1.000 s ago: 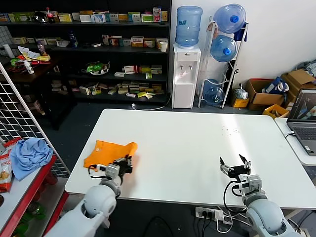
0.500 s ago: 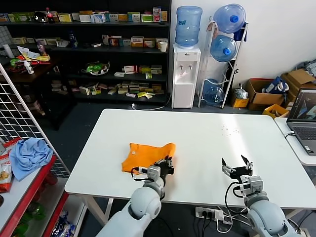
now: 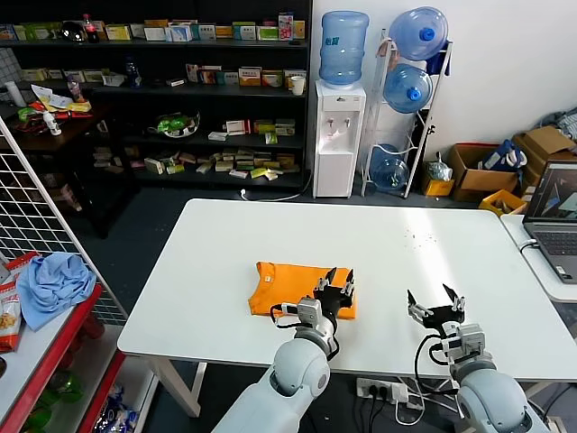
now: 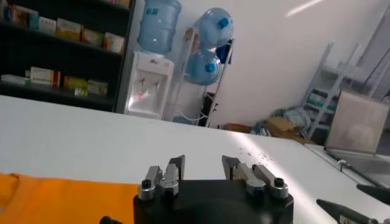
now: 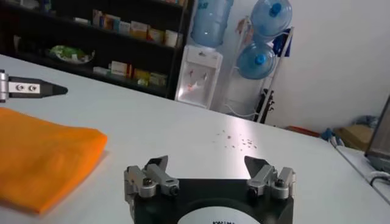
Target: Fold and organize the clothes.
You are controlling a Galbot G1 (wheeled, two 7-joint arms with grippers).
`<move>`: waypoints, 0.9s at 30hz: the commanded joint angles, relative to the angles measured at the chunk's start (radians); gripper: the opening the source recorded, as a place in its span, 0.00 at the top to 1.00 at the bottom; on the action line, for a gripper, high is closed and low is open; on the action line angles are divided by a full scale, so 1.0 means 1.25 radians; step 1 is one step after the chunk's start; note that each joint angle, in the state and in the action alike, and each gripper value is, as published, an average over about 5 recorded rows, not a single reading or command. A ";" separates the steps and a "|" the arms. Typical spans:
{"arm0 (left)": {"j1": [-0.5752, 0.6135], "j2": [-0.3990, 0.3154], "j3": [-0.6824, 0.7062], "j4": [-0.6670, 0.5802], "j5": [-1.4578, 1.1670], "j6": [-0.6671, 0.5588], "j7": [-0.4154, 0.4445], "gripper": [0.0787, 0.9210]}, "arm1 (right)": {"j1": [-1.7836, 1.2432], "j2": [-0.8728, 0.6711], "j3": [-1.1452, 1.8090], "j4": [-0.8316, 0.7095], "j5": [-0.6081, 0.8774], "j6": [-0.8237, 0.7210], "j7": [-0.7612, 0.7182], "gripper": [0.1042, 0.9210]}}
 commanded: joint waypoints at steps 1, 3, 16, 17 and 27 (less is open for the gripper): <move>0.054 0.131 -0.072 -0.058 0.060 -0.238 0.076 0.43 | -0.023 0.007 0.023 0.000 -0.034 0.050 -0.118 0.12; 0.080 0.190 -0.102 -0.070 0.072 -0.272 0.089 0.36 | -0.025 0.021 0.034 -0.002 -0.069 0.074 -0.165 0.12; 0.248 0.349 -0.302 -0.077 0.163 -0.363 0.158 0.12 | -0.021 0.188 0.168 -0.048 -0.181 0.140 -0.269 0.12; 0.252 0.346 -0.308 -0.074 0.170 -0.364 0.162 0.12 | -0.024 0.195 0.175 -0.045 -0.185 0.140 -0.268 0.12; 0.254 0.305 -0.352 -0.050 0.257 -0.355 0.131 0.12 | -0.036 0.252 0.199 -0.005 -0.211 0.136 -0.221 0.12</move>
